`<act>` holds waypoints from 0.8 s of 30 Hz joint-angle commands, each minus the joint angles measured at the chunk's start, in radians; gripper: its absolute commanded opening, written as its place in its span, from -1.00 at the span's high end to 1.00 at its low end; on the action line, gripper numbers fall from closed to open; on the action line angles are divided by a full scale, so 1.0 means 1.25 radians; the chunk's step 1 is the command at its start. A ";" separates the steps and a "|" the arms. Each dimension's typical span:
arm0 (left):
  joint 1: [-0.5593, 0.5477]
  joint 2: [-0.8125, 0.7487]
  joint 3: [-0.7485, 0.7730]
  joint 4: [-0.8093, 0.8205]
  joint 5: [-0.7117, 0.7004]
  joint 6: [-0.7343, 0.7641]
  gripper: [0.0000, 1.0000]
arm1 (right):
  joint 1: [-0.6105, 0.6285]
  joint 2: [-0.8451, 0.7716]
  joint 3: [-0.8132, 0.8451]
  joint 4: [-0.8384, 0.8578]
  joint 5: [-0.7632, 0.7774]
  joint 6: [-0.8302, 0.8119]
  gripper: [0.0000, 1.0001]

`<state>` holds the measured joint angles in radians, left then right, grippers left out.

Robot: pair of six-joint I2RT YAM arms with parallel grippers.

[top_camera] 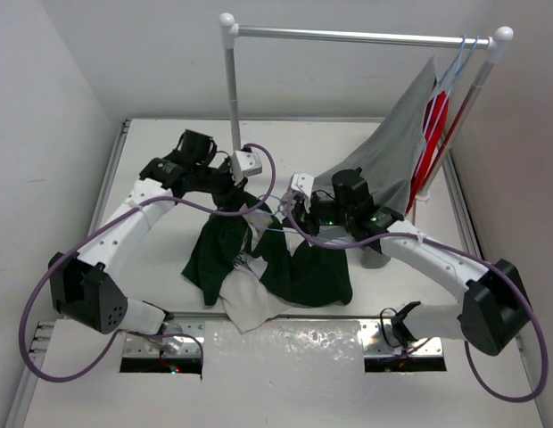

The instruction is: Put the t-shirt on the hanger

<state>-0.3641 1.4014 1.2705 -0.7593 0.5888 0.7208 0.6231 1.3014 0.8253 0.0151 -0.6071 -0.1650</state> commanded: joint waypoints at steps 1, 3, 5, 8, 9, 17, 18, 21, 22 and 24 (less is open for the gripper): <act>-0.011 -0.029 0.070 -0.054 0.130 0.049 0.95 | 0.007 -0.048 -0.011 0.090 -0.058 -0.013 1.00; -0.029 -0.024 0.083 -0.060 0.139 0.041 0.95 | 0.010 -0.053 -0.016 0.106 -0.065 -0.009 1.00; -0.061 -0.018 0.106 -0.077 0.135 0.039 0.94 | 0.014 -0.056 -0.012 0.108 -0.078 -0.010 1.00; -0.093 -0.013 0.138 -0.109 0.139 0.063 0.94 | 0.018 -0.056 -0.012 0.085 -0.084 -0.023 1.00; -0.094 -0.013 0.151 -0.115 0.151 0.066 0.94 | 0.019 -0.056 -0.017 0.091 -0.084 -0.021 1.00; -0.095 0.049 0.103 -0.094 0.194 0.082 0.91 | 0.017 -0.024 -0.141 0.255 -0.080 0.040 1.00; -0.095 0.061 0.098 -0.107 0.197 0.096 0.88 | 0.018 -0.019 -0.150 0.293 -0.072 0.047 1.00; -0.095 0.099 0.081 -0.141 0.177 0.131 0.54 | 0.017 0.014 -0.180 0.379 -0.069 0.075 1.00; -0.093 0.106 0.076 -0.141 0.168 0.131 0.33 | 0.018 0.026 -0.191 0.398 -0.070 0.085 1.00; -0.087 0.118 0.060 -0.131 0.156 0.119 0.18 | 0.018 0.069 -0.199 0.454 -0.073 0.106 1.00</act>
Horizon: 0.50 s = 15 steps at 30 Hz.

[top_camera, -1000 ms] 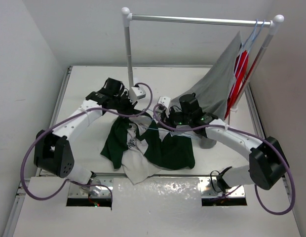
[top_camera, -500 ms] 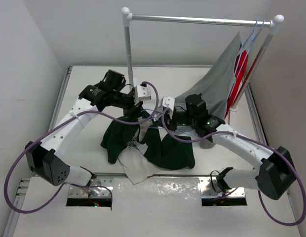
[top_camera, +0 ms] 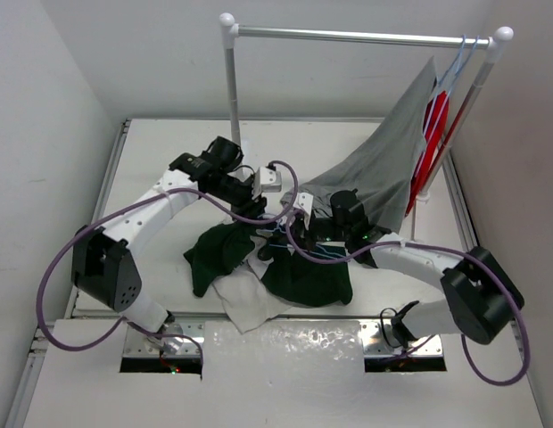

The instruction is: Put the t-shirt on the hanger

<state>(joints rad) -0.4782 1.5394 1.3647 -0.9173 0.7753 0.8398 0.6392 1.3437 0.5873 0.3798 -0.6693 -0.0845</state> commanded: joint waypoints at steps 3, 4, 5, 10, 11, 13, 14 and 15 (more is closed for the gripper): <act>0.042 0.003 -0.016 0.010 0.003 -0.001 -0.08 | 0.004 0.092 -0.024 0.218 -0.029 0.061 1.00; 0.068 -0.001 -0.011 0.016 -0.001 -0.019 -0.29 | 0.003 0.105 -0.029 0.227 -0.030 0.094 1.00; 0.082 -0.012 -0.006 0.017 -0.007 -0.030 -0.32 | 0.002 0.116 -0.030 0.237 -0.034 0.101 1.00; 0.180 -0.069 0.018 0.010 -0.041 -0.039 -0.68 | -0.019 0.167 -0.033 0.288 -0.043 0.141 1.00; 0.184 -0.094 -0.001 0.010 -0.063 -0.037 -0.70 | -0.023 0.168 -0.035 0.296 -0.045 0.147 1.00; 0.183 -0.118 -0.040 0.018 -0.130 -0.039 -0.77 | -0.030 0.169 -0.039 0.309 -0.044 0.158 1.00; 0.183 -0.121 -0.084 0.018 -0.146 -0.041 -0.78 | -0.031 0.168 -0.039 0.311 -0.041 0.161 1.00; 0.183 -0.120 -0.107 0.017 -0.170 -0.044 -0.78 | -0.034 0.167 -0.040 0.312 -0.032 0.166 1.00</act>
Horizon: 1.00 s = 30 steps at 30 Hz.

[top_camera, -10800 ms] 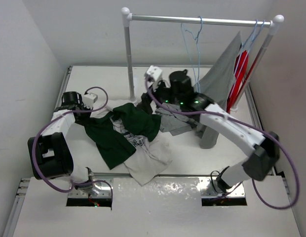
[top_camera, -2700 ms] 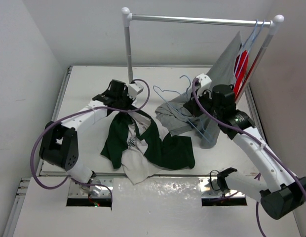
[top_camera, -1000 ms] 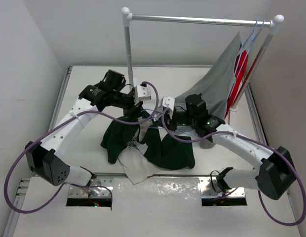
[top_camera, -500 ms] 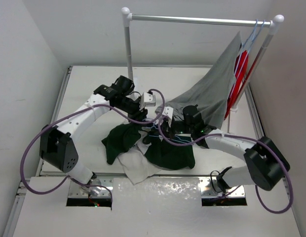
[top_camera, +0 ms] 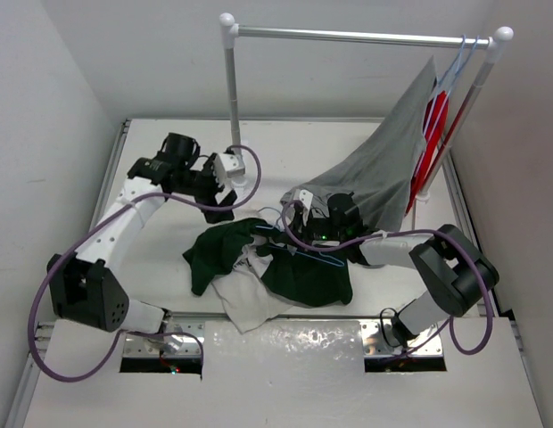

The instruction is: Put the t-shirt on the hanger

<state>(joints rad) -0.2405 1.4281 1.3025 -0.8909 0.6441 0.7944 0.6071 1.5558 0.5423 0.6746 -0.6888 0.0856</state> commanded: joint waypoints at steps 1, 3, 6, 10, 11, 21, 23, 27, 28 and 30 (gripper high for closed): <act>-0.008 -0.027 -0.083 -0.006 -0.077 -0.006 -0.78 | -0.010 -0.004 -0.006 0.079 -0.010 0.031 1.00; -0.008 -0.027 -0.163 0.017 -0.105 -0.005 -0.78 | -0.016 -0.004 -0.009 0.086 0.008 0.037 1.00; -0.014 -0.021 -0.258 0.079 -0.115 -0.039 -0.78 | -0.018 0.000 -0.008 0.095 0.017 0.044 1.00; -0.017 0.037 -0.317 0.192 -0.241 -0.105 -0.78 | -0.018 0.008 -0.001 0.101 0.012 0.058 1.00; -0.017 0.050 -0.330 0.216 -0.287 -0.122 -0.78 | -0.018 0.012 -0.001 0.108 0.012 0.062 1.00; 0.008 -0.015 -0.449 0.300 -0.488 -0.103 1.00 | -0.018 0.048 -0.008 0.141 0.020 0.085 1.00; 0.008 -0.021 -0.476 0.329 -0.570 -0.097 1.00 | -0.018 0.052 -0.006 0.144 0.028 0.090 1.00; 0.008 -0.053 -0.563 0.378 -0.697 -0.069 1.00 | -0.018 0.068 0.002 0.150 0.029 0.104 1.00; 0.008 -0.058 -0.572 0.400 -0.755 -0.060 1.00 | -0.018 0.070 0.002 0.154 0.029 0.109 1.00; 0.008 -0.077 -0.582 0.400 -0.778 -0.036 1.00 | -0.018 0.070 0.004 0.156 0.031 0.111 1.00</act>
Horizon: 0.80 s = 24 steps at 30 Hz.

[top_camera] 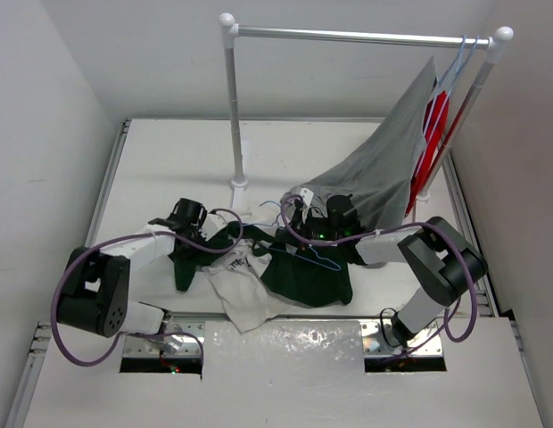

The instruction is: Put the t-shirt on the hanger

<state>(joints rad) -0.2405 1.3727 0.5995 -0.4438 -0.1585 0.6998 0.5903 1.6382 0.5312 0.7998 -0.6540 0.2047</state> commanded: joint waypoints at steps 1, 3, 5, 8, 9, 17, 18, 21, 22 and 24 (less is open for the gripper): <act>0.008 -0.044 -0.015 0.026 -0.109 0.049 0.68 | -0.003 0.005 0.017 0.057 0.002 0.015 1.00; 0.008 -0.090 0.028 -0.018 0.000 0.070 0.16 | -0.001 0.013 0.027 0.060 -0.002 0.019 1.00; 0.008 -0.124 0.108 -0.052 0.076 0.079 -0.22 | -0.002 0.022 0.033 0.062 -0.007 0.023 1.00; 0.008 -0.118 0.221 -0.082 0.162 0.061 -0.25 | 0.000 0.029 0.039 0.063 -0.013 0.030 1.00; 0.008 -0.116 0.244 -0.077 0.202 0.060 -0.26 | 0.000 0.029 0.038 0.062 -0.014 0.030 1.00; -0.006 -0.066 0.326 -0.155 0.527 0.212 -0.21 | 0.000 0.017 0.028 0.055 -0.013 0.022 1.00; -0.014 -0.064 0.318 -0.143 0.549 0.223 -0.24 | 0.000 0.018 0.028 0.052 -0.013 0.020 1.00; -0.022 -0.048 0.313 -0.127 0.614 0.232 -0.30 | 0.000 0.023 0.033 0.049 -0.013 0.022 1.00; -0.024 -0.039 0.316 -0.128 0.632 0.241 -0.30 | 0.000 0.025 0.034 0.049 -0.014 0.022 1.00; -0.027 -0.028 0.316 -0.139 0.670 0.277 -0.29 | 0.000 0.026 0.034 0.049 -0.014 0.024 1.00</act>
<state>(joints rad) -0.2623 1.3304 0.9890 -0.6102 0.5217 0.9607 0.5907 1.6703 0.5480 0.8295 -0.6559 0.2356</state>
